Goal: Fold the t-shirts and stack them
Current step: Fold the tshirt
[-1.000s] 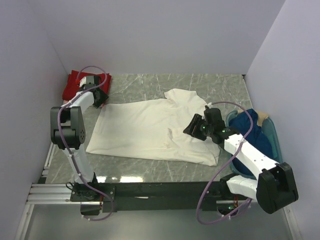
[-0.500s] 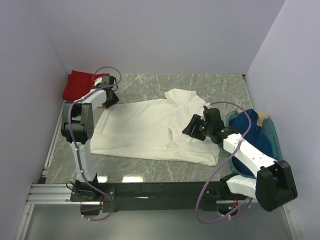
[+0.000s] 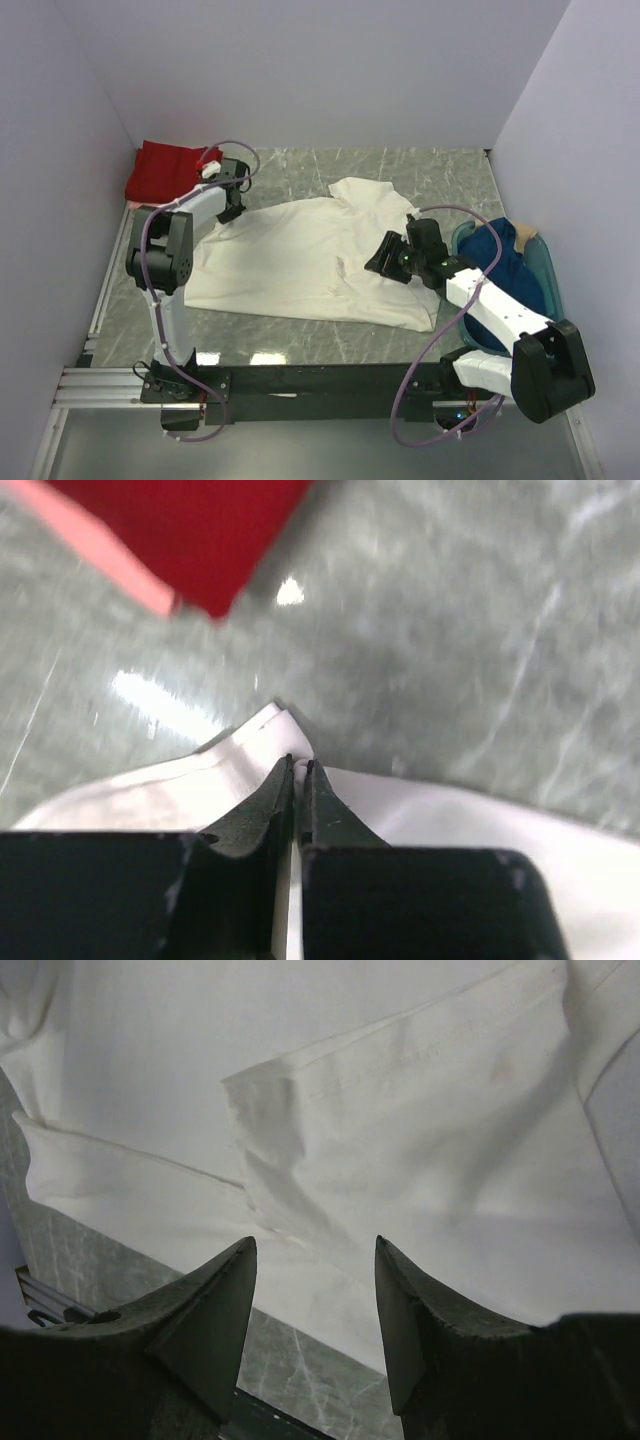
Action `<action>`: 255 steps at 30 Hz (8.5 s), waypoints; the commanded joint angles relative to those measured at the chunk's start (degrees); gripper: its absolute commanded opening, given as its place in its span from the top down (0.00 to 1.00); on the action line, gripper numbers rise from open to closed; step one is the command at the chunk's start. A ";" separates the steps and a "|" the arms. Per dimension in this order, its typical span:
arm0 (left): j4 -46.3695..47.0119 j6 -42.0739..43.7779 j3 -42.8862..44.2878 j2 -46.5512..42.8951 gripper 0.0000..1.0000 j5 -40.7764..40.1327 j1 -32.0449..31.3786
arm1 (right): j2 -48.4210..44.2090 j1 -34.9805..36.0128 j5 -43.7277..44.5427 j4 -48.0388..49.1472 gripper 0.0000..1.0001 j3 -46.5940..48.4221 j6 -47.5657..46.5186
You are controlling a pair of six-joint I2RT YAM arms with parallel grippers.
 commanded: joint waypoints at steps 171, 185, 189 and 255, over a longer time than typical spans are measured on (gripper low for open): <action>1.41 -25.49 -59.06 -61.51 0.99 3.20 11.31 | -13.52 -12.33 11.66 -16.20 0.73 -12.32 13.14; -7.02 -18.72 -42.47 -80.31 1.00 3.11 12.72 | -23.10 -12.42 9.72 -20.22 1.00 8.65 1.80; -7.11 -16.00 -32.88 -82.60 1.00 3.02 12.72 | -24.24 -12.51 10.16 -23.57 1.00 17.46 -0.13; 10.67 -21.61 -49.89 -48.58 1.00 15.60 20.63 | 0.37 -18.57 -0.13 -1.50 1.00 -5.62 3.38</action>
